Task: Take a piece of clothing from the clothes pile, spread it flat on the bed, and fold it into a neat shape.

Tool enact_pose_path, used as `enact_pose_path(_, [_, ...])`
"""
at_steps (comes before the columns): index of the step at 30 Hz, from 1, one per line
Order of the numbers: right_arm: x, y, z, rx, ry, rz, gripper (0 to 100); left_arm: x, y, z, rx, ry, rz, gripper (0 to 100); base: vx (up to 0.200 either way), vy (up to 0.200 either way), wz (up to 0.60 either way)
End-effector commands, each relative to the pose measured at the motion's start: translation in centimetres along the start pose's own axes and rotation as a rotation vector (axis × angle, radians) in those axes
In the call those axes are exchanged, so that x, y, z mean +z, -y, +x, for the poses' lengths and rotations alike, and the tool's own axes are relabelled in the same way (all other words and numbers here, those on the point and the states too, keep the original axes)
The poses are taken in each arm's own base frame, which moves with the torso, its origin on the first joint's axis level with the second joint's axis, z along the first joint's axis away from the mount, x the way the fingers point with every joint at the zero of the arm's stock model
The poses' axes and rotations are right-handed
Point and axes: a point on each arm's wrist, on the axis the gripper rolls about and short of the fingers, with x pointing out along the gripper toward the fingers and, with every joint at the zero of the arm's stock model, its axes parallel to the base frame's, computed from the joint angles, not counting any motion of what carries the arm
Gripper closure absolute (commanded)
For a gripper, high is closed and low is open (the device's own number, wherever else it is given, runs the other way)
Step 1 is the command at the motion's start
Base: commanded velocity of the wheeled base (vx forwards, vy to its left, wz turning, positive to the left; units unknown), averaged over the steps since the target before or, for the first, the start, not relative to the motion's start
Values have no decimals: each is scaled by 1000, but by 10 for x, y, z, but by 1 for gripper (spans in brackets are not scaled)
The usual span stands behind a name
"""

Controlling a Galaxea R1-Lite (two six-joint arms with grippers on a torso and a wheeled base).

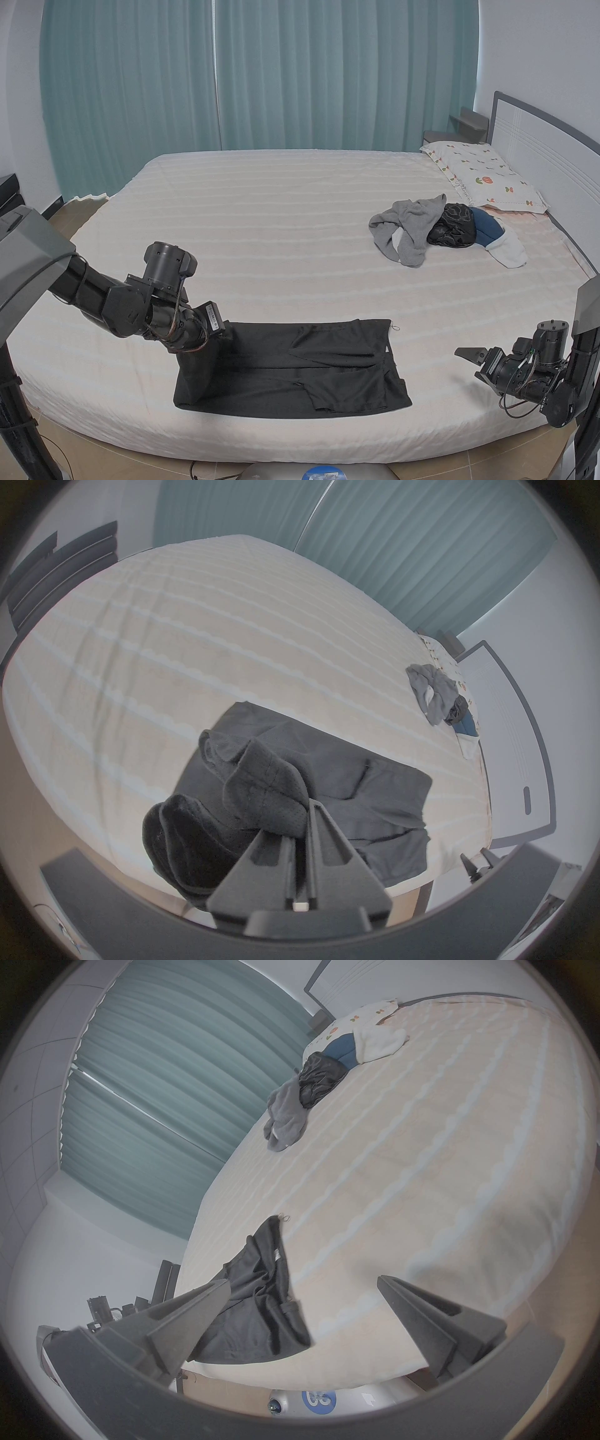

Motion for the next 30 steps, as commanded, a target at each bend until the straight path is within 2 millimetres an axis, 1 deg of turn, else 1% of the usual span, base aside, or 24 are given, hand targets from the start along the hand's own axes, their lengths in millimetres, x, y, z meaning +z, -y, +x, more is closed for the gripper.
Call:
enact_pose_path(1, [-5,-1,-2,-7,-15,-5,0,3,36,-7,-49,-9,18,100,0,-200,0])
enact_pose_path(2, [-5,-1,-2,-7,-15,-5,0,2,43,-7,-55,-17,22,100,0,-200,0])
enact_pose_path(5, [-5,-1,-2,-7,-15,-5,0,-4,56,2,-60,-44,36,100,0,-200,0])
enact_pose_path(8, [-5,-1,-2,-7,-15,-5,0,-8,62,6,-61,-59,47,100,0,-200,0])
enact_pose_path(9, [-6,-1,-1,-8,-16,-5,0,-11,69,13,-62,-73,61,100,0,-200,0])
enact_pose_path(12, [-6,-1,-1,-9,-18,-4,0,-17,77,25,-60,-93,79,100,0,-200,0])
enact_pose_path(18, [-6,0,-1,-10,-19,-4,0,-28,89,48,-54,-117,96,100,0,0,0])
enact_pose_path(21, [-6,0,-1,-10,-19,-4,0,-31,95,55,-41,-104,83,100,0,0,0])
enact_pose_path(24, [-7,-1,-1,-9,-23,-6,0,-32,100,56,-55,-104,71,100,0,0,0])
enact_pose_path(25, [-7,-1,-1,-9,-23,-6,0,-32,101,56,-56,-101,71,0,0,0,0])
enact_pose_path(27, [-7,-1,-1,-9,-23,-6,0,-34,107,60,-64,-92,65,0,0,0,0])
enact_pose_path(30, [-7,-1,-1,-10,-24,-6,0,-35,111,57,-70,-94,45,0,0,0,0])
